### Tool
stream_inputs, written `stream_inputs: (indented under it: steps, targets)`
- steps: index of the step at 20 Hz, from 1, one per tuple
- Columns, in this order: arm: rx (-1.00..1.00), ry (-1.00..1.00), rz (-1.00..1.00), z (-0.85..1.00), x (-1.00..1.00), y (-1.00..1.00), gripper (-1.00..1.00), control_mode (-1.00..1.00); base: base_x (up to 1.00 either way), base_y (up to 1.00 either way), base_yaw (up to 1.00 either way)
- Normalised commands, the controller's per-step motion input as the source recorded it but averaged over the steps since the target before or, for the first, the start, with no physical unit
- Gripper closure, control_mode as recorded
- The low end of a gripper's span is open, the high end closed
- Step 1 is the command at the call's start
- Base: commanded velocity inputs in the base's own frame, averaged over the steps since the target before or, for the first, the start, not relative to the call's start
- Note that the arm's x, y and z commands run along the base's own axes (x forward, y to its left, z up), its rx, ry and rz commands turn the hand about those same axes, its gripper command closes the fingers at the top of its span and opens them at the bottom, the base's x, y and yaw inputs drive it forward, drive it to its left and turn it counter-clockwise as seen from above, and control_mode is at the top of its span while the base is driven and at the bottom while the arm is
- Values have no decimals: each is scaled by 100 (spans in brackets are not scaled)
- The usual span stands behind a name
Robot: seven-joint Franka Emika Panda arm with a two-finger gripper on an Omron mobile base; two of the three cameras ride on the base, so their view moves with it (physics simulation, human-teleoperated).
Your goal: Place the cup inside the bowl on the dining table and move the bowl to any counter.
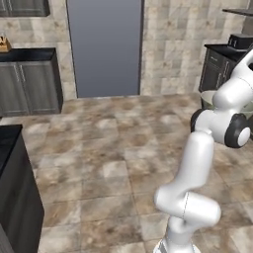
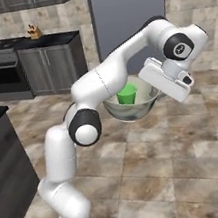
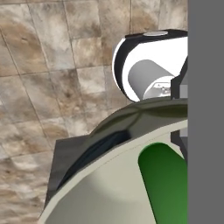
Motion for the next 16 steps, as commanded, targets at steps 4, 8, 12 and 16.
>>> stream_inputs:
  steps: [4, 8, 12, 16]
  targets:
    - [0, 0, 0, 0, 0, 0, 100, 100, 99, 16, 0]
    - [0, 0, 0, 0, 0, 0, 100, 100, 100, 11, 0]
    - [0, 0, 0, 0, 0, 0, 100, 100, 100, 10, 0]
    - [0, 0, 0, 0, 0, 0, 100, 100, 100, 0, 0]
